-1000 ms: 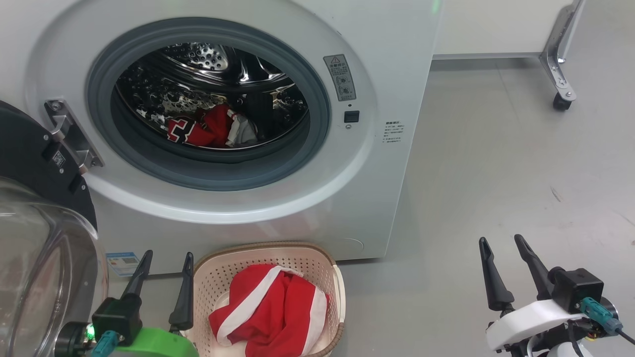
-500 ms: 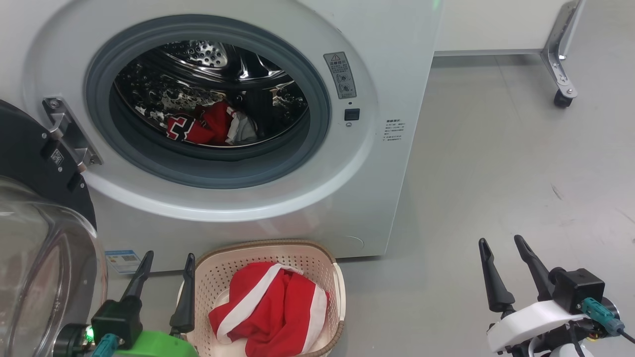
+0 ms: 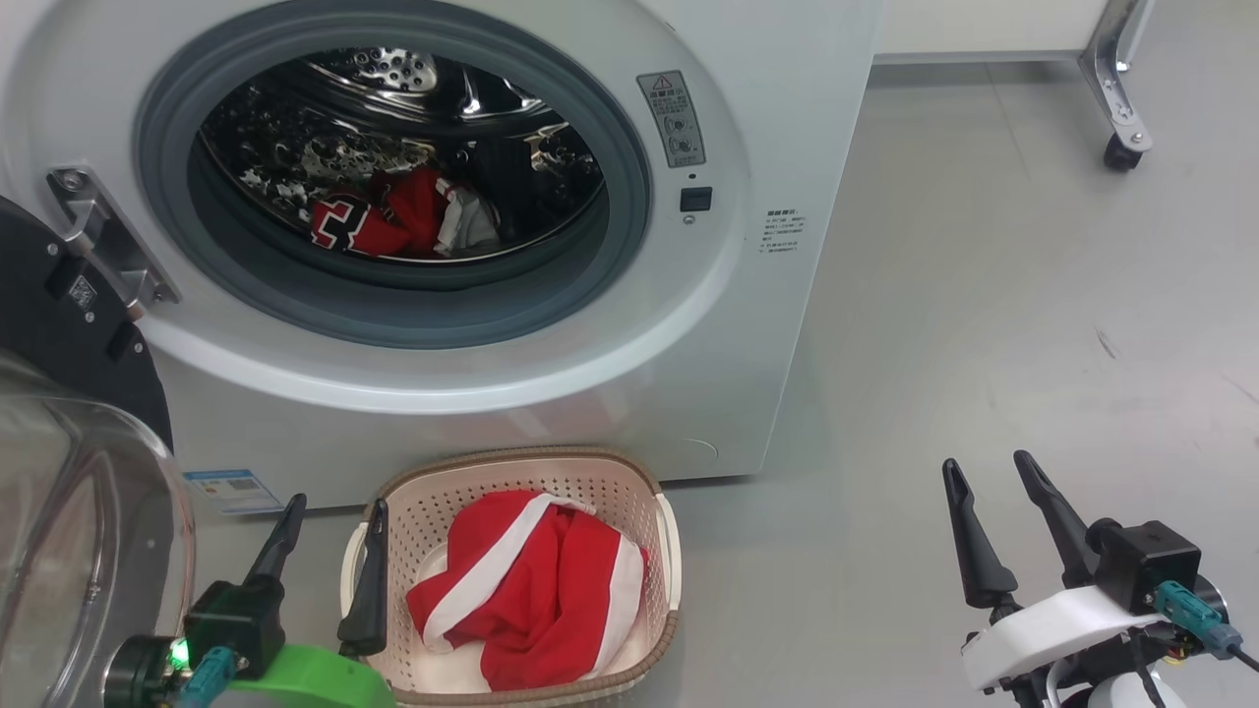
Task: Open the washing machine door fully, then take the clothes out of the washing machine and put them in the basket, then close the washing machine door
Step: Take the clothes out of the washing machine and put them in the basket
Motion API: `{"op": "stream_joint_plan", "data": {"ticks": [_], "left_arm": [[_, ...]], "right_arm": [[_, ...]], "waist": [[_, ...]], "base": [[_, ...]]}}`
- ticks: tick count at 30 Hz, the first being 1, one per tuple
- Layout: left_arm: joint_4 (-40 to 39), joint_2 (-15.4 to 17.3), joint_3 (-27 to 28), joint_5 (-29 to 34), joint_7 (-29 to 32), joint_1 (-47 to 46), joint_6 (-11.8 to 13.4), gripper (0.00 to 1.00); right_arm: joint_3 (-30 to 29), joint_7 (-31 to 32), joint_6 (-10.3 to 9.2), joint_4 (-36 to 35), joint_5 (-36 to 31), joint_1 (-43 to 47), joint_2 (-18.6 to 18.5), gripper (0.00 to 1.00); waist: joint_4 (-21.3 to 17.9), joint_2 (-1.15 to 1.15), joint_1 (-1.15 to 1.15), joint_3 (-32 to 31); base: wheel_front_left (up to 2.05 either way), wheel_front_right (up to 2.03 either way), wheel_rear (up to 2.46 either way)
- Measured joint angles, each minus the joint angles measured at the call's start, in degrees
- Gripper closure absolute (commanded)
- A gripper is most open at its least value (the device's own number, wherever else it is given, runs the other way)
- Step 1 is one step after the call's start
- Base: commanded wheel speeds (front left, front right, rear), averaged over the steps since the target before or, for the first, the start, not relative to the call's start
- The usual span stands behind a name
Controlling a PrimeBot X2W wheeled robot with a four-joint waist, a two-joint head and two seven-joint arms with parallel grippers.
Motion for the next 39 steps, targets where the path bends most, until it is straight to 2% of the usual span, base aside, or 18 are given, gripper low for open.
{"op": "stream_joint_plan", "data": {"ticks": [9, 18, 28, 39], "left_arm": [[1.5, 0.0, -0.7, -1.1, 3.2, -5.2, -0.6, 0.00], [6.3, 0.6, -1.7, -1.5, 10.2, -16.1, -3.1, 0.00], [10.8, 4.1, -1.6, -1.6, 20.2, -32.7, -5.6, 0.00], [15.0, 9.4, 0.4, 0.4, 28.0, -48.8, -5.6, 0.00]], "right_arm": [[0.5, 0.7, 0.02, -2.5, 0.0, -1.2, 0.0, 0.00], [1.3, 0.7, 0.10, -4.1, 0.0, -4.3, 0.4, 0.00], [2.7, 0.4, 0.67, -4.9, 0.4, -9.7, 2.0, 0.00], [4.4, -1.6, 1.74, -3.7, 1.6, -15.6, 3.4, 0.00]], "waist": [[-0.7, 0.00, 0.00, 4.6], [-2.1, 0.00, 0.00, 11.2], [-5.0, 0.00, 0.00, 19.6], [-8.9, 0.00, 0.00, 27.8]], "base": [[0.00, 0.00, 0.00], [0.00, 0.00, 0.00], [0.00, 0.00, 0.00], [0.00, 0.00, 0.00]]}}
